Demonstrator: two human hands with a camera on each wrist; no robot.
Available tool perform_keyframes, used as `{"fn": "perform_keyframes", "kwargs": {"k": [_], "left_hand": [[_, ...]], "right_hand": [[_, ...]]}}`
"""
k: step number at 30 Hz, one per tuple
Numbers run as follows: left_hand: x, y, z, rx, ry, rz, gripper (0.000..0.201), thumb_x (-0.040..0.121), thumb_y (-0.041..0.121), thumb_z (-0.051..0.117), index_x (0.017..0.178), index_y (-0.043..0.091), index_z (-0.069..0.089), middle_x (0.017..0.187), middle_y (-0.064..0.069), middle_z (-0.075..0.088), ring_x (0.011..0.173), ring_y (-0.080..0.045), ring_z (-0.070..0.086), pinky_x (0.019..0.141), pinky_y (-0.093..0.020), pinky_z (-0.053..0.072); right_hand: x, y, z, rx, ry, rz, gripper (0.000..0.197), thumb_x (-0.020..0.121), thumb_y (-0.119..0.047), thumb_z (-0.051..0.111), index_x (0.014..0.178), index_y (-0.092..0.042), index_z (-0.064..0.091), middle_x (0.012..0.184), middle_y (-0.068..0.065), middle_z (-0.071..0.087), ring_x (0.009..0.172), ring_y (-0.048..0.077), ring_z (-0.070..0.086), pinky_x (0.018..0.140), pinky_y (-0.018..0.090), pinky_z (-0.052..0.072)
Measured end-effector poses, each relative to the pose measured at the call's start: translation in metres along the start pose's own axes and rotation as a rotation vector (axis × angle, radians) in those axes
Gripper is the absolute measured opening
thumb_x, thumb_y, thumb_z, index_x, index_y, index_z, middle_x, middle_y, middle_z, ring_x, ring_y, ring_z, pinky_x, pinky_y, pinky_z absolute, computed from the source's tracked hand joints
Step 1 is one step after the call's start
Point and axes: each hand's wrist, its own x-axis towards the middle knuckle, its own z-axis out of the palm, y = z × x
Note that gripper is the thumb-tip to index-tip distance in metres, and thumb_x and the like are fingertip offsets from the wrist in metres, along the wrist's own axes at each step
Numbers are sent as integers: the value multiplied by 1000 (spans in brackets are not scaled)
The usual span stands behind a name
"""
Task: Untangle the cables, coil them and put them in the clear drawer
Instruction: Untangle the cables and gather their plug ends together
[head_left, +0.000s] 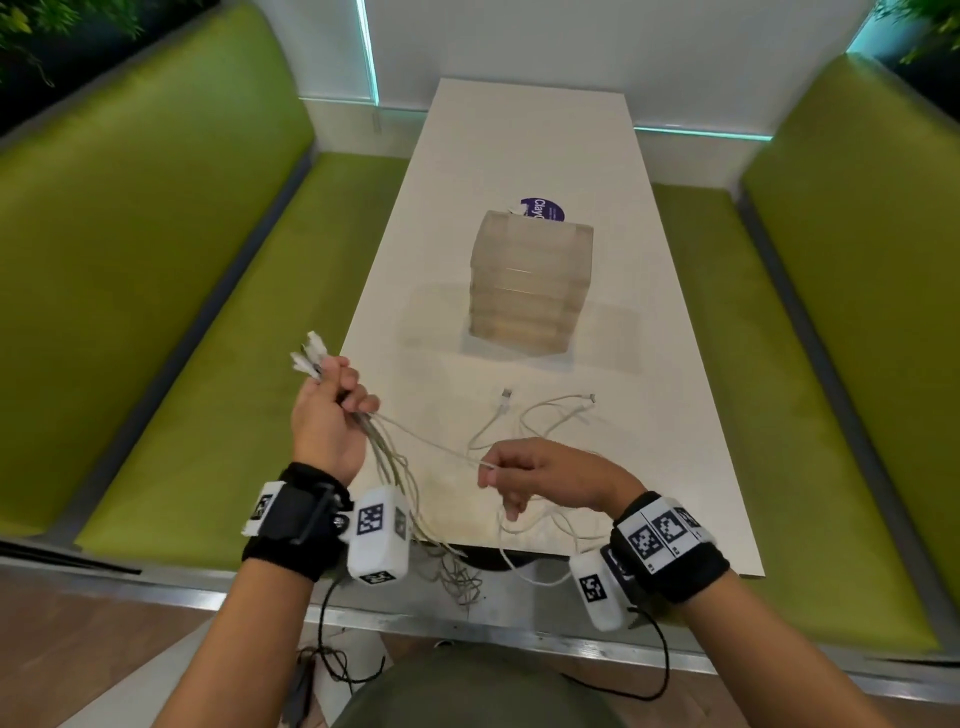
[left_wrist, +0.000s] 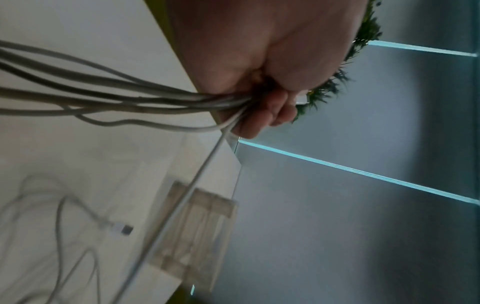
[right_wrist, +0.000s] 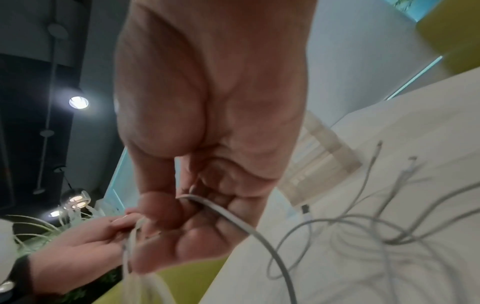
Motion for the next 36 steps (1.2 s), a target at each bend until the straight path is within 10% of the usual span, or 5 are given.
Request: {"fn": "perform_keyframes", "kwargs": {"k": [9, 13, 21, 26, 36], "left_hand": [[-37, -34, 16, 731, -367, -48, 27, 92, 37, 52, 90, 11, 60, 48, 12, 36, 41, -4, 27, 40, -18, 26], [-44, -39, 21, 721, -444, -43, 14, 89, 25, 60, 86, 12, 60, 50, 12, 35, 42, -7, 27, 41, -19, 26], [-20, -18, 9, 459, -48, 82, 23, 95, 9, 52, 73, 16, 49, 45, 12, 35, 38, -4, 27, 37, -18, 27], [-1, 8, -5, 367, 134, 144, 23, 95, 10, 51, 75, 18, 46, 51, 8, 32, 42, -5, 25, 40, -20, 24], [-47, -42, 17, 805, -412, 18, 22, 93, 19, 58, 72, 21, 54, 53, 8, 35, 45, -9, 30, 43, -21, 28]], "right_hand": [[19, -23, 1, 237, 484, -232, 13, 98, -15, 51, 97, -5, 60, 61, 2, 57, 56, 18, 62, 57, 25, 48], [27, -33, 2, 361, 575, -218, 19, 93, -18, 60, 100, -10, 43, 57, 3, 59, 51, 20, 60, 51, 25, 47], [16, -12, -6, -114, 167, 40, 10, 93, -25, 58, 94, -15, 59, 83, 8, 72, 86, 21, 70, 87, 38, 51], [2, 4, -3, -6, 321, -31, 11, 99, -23, 48, 99, -13, 54, 65, 0, 59, 63, 14, 61, 69, 24, 50], [20, -23, -5, 28, 576, -275, 8, 95, -18, 56, 88, -15, 54, 61, -8, 54, 56, 7, 47, 57, 22, 41]]}}
